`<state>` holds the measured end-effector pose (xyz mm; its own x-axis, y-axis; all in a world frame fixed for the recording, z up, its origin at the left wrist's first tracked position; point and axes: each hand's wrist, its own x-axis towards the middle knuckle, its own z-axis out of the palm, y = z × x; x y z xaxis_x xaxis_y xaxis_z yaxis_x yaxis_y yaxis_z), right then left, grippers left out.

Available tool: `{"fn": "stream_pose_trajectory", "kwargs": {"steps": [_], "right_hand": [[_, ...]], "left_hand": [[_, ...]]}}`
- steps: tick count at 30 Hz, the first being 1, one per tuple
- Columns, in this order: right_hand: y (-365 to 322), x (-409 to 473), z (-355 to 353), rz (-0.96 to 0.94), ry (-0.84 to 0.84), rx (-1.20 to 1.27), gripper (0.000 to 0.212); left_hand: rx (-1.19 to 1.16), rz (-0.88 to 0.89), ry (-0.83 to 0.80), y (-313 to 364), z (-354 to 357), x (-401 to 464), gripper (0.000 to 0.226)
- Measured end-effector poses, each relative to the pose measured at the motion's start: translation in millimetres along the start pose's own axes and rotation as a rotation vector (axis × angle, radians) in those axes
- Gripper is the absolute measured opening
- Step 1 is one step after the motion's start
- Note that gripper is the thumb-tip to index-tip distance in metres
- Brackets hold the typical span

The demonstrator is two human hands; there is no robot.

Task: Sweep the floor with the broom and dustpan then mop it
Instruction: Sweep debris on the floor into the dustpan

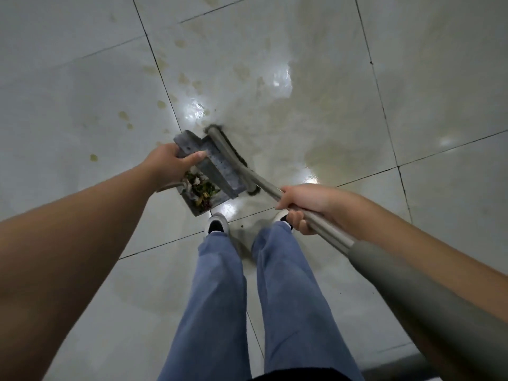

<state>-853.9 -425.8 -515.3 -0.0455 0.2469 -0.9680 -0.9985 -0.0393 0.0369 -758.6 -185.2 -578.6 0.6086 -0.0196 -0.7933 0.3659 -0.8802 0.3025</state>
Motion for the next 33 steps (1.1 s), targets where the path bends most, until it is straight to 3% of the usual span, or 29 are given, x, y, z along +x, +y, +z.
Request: {"fn": "stream_pose_trajectory", "kwargs": {"steps": [2, 7, 13, 19, 23, 26, 27, 29, 33], "right_hand": [[6.7, -14.9, -10.2, 0.004, 0.046, 0.062, 0.042], [7.7, -64.3, -28.8, 0.022, 0.095, 0.17, 0.028], [-25.2, -57.5, 2.8, -0.089, 0.312, -0.054, 0.042], [-77.3, -7.1, 37.9, -0.167, 0.404, -0.29, 0.019], [-97.3, 32.6, 84.5, -0.081, 0.327, -0.456, 0.011], [-80.7, 41.5, 124.2, 0.023, 0.225, -0.53, 0.017], [-69.6, 40.5, 133.8, 0.029, 0.192, -0.527, 0.029], [-47.4, 35.6, 141.7, 0.007, 0.114, -0.428, 0.054], [-36.2, 3.1, 123.7, 0.029, 0.058, -0.228, 0.055]], "left_hand": [[0.023, 0.006, -0.021, -5.1, -4.8, -1.4, 0.042], [0.083, 0.029, -0.041, -18.0, -9.8, -17.4, 0.043], [0.106, 0.031, -0.004, -42.3, -23.1, -26.7, 0.051], [-0.038, -0.056, 0.018, -85.5, -38.7, -18.0, 0.042], [-0.082, -0.086, 0.051, -101.0, -49.3, -10.4, 0.043], [-0.071, -0.088, 0.046, -108.8, -57.8, -8.0, 0.048], [-0.073, -0.085, 0.04, -110.6, -58.4, -9.1, 0.047], [-0.094, -0.078, 0.022, -114.1, -55.2, -12.2, 0.042], [-0.125, -0.078, 0.018, -122.3, -48.8, -19.3, 0.045]]}}
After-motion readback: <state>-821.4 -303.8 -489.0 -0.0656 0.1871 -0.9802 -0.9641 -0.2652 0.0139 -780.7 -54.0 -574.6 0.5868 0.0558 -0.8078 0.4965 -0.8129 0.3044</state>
